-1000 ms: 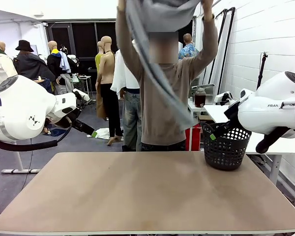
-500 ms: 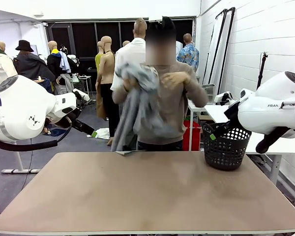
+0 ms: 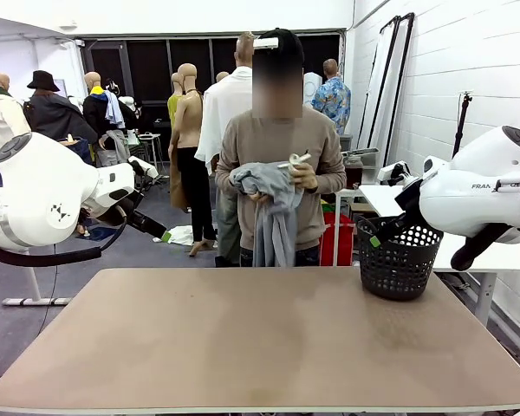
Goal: Fold the training pants.
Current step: Grab both ends of the Training pants handed by a person.
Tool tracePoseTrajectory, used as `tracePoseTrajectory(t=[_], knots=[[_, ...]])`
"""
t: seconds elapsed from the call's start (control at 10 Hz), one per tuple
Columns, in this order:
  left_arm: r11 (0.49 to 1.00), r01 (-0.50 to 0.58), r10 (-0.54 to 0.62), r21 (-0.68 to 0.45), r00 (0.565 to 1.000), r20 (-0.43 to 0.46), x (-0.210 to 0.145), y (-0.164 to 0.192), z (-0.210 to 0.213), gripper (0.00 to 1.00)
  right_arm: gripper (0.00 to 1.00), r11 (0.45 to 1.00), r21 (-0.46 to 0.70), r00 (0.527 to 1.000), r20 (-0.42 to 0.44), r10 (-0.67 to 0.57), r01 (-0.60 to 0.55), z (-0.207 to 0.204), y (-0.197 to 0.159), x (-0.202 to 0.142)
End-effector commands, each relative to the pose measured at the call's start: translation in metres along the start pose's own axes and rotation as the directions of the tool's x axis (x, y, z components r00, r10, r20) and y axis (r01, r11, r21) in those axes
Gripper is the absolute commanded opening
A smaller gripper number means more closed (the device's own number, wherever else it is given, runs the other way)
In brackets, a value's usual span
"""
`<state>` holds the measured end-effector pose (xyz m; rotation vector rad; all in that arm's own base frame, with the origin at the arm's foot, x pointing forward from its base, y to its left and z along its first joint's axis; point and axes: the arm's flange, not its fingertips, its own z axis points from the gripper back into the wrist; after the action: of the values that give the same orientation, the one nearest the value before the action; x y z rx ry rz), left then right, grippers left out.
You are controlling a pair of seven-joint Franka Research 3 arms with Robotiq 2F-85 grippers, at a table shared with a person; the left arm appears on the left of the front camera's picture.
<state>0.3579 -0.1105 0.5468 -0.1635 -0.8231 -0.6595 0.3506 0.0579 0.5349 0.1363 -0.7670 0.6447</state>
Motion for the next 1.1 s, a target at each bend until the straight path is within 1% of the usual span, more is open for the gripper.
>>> tracePoseTrajectory(t=[0.0, 1.0], knots=[[1.0, -0.001, 0.001, -0.005, 1.0, 0.003, 0.0001, -0.0001, 0.0001, 1.0, 1.0, 1.0, 0.006, 1.0, 0.0, 0.001, -0.001, -0.0003, 0.0003, -0.0001], [1.0, -0.001, 0.001, -0.005, 1.0, 0.003, 0.0001, -0.0001, 0.0001, 1.0, 1.0, 1.0, 0.006, 1.0, 0.0, 0.001, -0.001, -0.0003, 0.0003, -0.0001]])
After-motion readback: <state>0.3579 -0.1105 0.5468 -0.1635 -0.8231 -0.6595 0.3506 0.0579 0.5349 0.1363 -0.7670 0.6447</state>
